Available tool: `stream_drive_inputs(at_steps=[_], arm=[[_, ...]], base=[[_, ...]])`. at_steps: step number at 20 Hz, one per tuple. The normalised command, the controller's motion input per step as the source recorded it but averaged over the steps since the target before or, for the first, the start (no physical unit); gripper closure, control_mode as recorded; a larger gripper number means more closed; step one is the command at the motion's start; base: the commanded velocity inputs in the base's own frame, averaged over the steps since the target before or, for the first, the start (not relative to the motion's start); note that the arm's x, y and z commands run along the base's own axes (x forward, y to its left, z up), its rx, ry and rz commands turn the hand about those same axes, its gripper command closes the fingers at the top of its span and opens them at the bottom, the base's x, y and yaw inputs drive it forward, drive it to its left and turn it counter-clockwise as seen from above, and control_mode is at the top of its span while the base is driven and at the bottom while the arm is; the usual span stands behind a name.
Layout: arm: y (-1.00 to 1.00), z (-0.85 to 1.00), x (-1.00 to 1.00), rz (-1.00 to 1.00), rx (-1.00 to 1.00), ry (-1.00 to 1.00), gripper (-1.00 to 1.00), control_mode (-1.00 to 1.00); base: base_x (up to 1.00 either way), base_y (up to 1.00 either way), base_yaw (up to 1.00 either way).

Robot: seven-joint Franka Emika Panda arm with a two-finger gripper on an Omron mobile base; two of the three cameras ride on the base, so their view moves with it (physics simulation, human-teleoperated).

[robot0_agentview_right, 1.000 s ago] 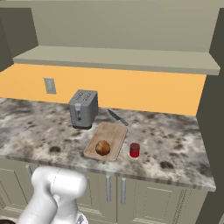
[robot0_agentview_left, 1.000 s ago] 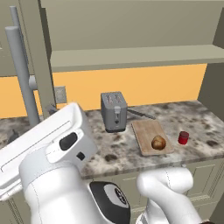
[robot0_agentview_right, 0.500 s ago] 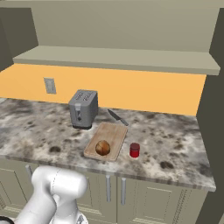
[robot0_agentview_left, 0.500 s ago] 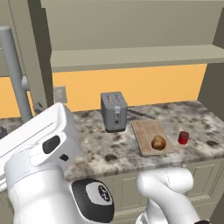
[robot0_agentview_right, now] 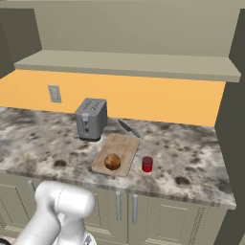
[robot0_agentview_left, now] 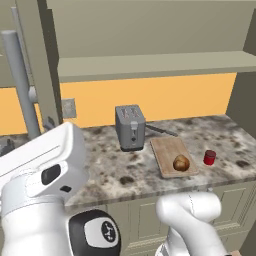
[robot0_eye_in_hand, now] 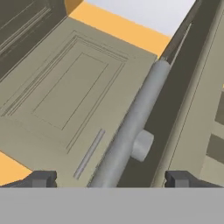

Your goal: Pick the bread, place it on the cutting board, pick the jam, place it on the counter, and close the cabinet.

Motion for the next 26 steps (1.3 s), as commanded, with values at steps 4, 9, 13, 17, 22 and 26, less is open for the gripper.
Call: stream_drive_inputs(at_steps=[4,9,13,17,22,26], arm=[[-0.18,0.00,0.32,-0.21,0.02,-0.08,-1.00,-1.00],[-0.22,0.00,0.46,-0.21,0.03,-0.08,-1.00,-1.00],[-0.29,0.00,0.57,-0.21,0.05,-0.08,-1.00,-1.00],[-0.39,0.00,0.63,-0.19,0.08,-0.09,-1.00,-1.00],[-0.48,0.00,0.75,-0.14,0.10,-0.08,-1.00,-1.00],[-0.44,0.00,0.73,-0.12,0.09,-0.07,-1.00,-1.00]], base=[[0.00,0.00,0.00],[0.00,0.00,0.00],[0.00,0.00,0.00],[0.00,0.00,0.00],[0.00,0.00,0.00],[0.00,0.00,0.00]])
